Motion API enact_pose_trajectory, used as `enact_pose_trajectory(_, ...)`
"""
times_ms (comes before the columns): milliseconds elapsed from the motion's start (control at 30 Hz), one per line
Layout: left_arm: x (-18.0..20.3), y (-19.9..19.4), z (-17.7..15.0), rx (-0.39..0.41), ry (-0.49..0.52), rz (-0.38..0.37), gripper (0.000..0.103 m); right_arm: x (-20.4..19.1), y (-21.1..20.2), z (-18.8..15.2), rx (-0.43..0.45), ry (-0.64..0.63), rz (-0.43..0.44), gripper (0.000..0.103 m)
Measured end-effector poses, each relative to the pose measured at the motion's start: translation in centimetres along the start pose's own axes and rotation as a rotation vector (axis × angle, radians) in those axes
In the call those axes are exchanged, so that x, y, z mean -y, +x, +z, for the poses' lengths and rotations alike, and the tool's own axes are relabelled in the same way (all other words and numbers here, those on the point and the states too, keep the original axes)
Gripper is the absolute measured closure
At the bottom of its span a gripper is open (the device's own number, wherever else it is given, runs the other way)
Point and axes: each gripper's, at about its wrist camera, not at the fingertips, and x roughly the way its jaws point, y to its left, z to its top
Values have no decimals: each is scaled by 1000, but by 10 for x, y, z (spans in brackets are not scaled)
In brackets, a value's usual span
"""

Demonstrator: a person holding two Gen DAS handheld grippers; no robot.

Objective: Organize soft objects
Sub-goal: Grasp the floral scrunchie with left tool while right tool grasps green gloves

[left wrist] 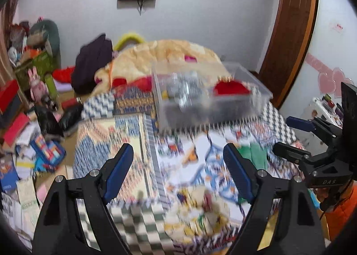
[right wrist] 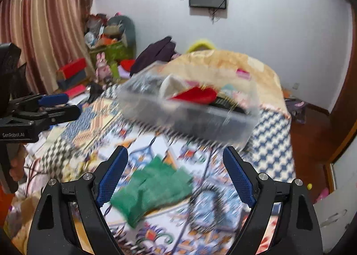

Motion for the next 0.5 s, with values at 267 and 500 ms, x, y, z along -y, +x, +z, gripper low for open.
enact_pose_trajectory(267, 5, 19, -52, -122, -49, -45, 20, -12, 29, -24, -112, 24, 60, 18)
enact_pose_trajectory(500, 14, 37, -67, -158, -40, -35, 20, -18, 43, -33, -144, -4, 82, 18)
